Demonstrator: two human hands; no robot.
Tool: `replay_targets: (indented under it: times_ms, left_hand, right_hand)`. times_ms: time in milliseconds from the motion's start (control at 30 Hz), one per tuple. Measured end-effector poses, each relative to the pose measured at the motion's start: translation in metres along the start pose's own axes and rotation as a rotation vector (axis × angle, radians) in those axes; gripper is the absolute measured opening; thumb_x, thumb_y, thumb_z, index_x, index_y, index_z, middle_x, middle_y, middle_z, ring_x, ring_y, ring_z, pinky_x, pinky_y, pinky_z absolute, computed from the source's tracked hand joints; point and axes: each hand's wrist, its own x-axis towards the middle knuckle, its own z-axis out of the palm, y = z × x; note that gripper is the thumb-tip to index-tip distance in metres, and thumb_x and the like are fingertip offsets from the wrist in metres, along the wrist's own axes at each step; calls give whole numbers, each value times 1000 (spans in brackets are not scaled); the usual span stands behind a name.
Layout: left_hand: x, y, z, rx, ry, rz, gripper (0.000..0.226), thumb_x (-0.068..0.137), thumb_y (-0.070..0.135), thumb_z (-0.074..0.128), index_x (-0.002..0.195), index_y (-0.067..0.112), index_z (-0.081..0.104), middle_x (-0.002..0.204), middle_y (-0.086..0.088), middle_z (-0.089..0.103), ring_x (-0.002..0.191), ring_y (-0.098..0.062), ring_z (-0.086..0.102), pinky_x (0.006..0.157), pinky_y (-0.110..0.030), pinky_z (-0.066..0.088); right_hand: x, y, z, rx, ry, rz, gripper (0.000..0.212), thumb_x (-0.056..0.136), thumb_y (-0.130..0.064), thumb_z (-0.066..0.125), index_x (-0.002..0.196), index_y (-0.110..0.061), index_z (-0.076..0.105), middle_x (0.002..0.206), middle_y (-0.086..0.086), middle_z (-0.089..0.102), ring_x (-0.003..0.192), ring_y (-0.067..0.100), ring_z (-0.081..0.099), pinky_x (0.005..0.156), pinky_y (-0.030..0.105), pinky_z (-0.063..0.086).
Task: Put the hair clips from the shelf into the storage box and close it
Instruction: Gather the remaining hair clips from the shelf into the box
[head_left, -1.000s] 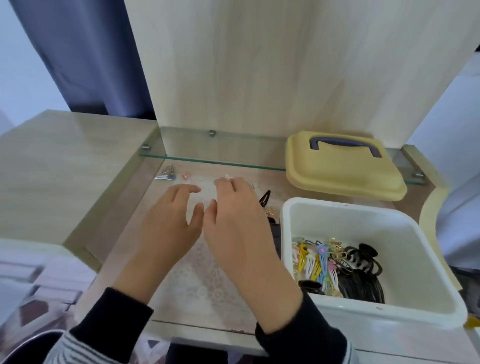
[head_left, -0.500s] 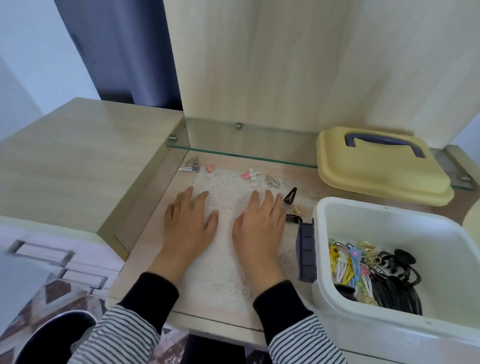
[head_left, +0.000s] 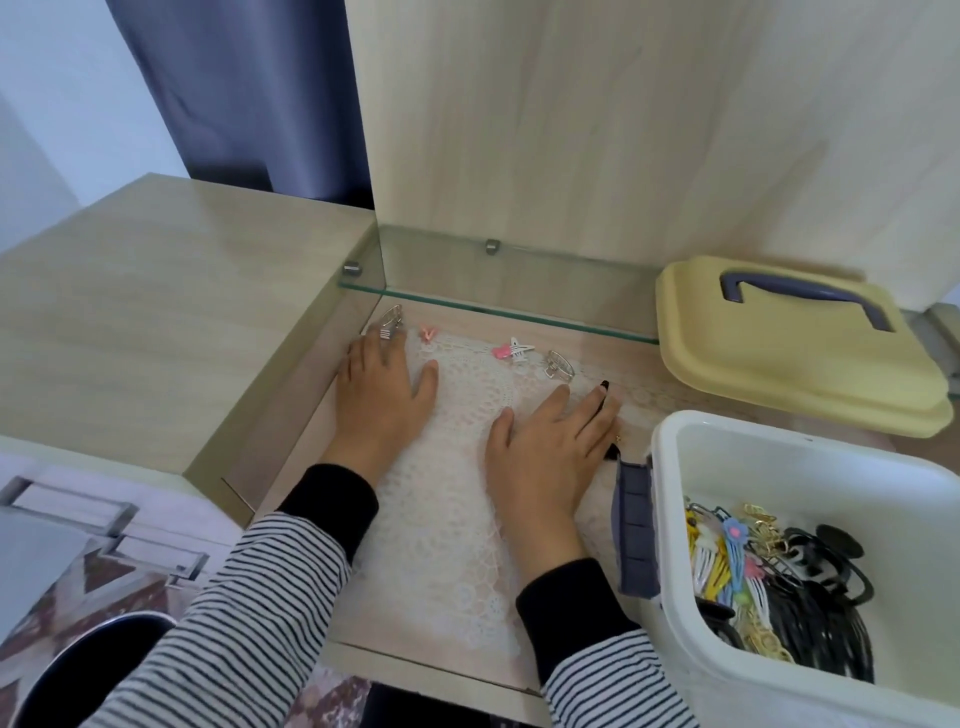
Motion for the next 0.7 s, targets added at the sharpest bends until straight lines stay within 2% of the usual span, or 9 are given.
replay_targets:
  times_ms: [167,333,500,600,700]
  left_hand:
    - [-3,-1,1,-8,28,19,66,89,50,32,141,10,39,146,-16,38,135,-32,33,111,-48,28]
    - [-4,-1,0,-39,66,19,55,92,39,42,139,10,42,137,-15,43,124,-33,42,105,-45,35]
    - [-2,-2,3,-38,57,35,56,93,37,43,143,12,37,146,-15,32,133,-33,33,110,-44,26]
    - [-1,-4,5,-52,13,8,58,95,39,40,147,15,30,156,-14,19,143,-32,17,116,-44,14]
    - [2,-4,6,-65,-1,8,58,94,39,41,146,14,30,155,-15,22,143,-33,18,116,-46,16]
  right_hand:
    - [0,1,-1,-19,16,-31,59,87,-41,47,129,0,49,140,30,38,137,46,22,114,54,11]
    - [-2,-1,-2,40,91,-92,49,84,-27,56,125,-1,51,132,26,48,125,42,43,112,53,25]
    - [-2,2,-4,-18,88,-39,57,85,-31,52,134,-2,46,139,27,41,131,44,34,114,53,15]
    - [-3,3,-2,-30,74,-38,48,86,-32,51,125,-5,55,133,28,47,129,45,35,113,55,16]
    - [-2,4,-1,-12,68,-90,37,86,-27,50,115,-7,61,126,23,53,126,43,39,113,55,18]
